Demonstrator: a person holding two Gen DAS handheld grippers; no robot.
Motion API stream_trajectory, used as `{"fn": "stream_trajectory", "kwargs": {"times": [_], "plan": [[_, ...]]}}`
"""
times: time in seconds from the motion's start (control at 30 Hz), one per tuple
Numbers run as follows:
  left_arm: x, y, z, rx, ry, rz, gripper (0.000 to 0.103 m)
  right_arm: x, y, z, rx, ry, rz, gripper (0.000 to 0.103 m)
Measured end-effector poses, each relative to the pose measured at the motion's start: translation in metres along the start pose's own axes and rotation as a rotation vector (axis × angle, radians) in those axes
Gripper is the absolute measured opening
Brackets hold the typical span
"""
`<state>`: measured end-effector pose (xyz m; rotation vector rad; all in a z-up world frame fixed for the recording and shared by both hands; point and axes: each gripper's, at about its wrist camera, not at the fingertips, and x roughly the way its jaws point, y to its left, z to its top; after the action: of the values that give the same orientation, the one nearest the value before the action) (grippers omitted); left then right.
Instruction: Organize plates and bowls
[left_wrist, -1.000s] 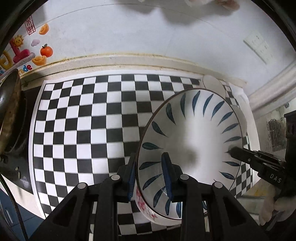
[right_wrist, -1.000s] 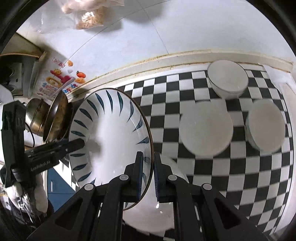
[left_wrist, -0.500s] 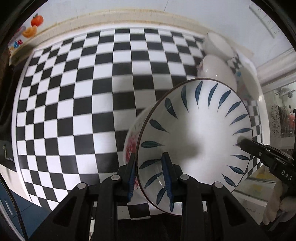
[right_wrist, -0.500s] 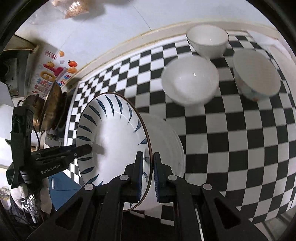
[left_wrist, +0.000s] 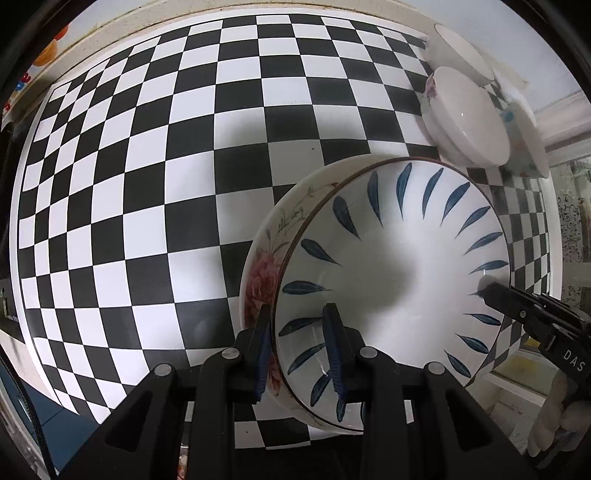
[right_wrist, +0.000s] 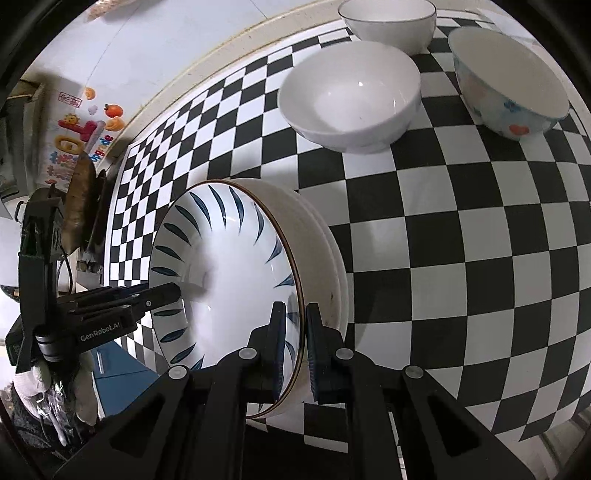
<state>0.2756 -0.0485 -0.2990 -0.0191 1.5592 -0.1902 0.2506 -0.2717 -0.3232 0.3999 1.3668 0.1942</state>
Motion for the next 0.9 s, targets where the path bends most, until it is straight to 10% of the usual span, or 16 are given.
{"fn": "stream_trajectory", "kwargs": {"times": [0.9], "plan": [[0.011, -0.002, 0.001, -0.070, 0.030, 0.023, 0.025, 0.022, -0.002, 0.015, 0.037, 0.100, -0.019, 0.015]]}}
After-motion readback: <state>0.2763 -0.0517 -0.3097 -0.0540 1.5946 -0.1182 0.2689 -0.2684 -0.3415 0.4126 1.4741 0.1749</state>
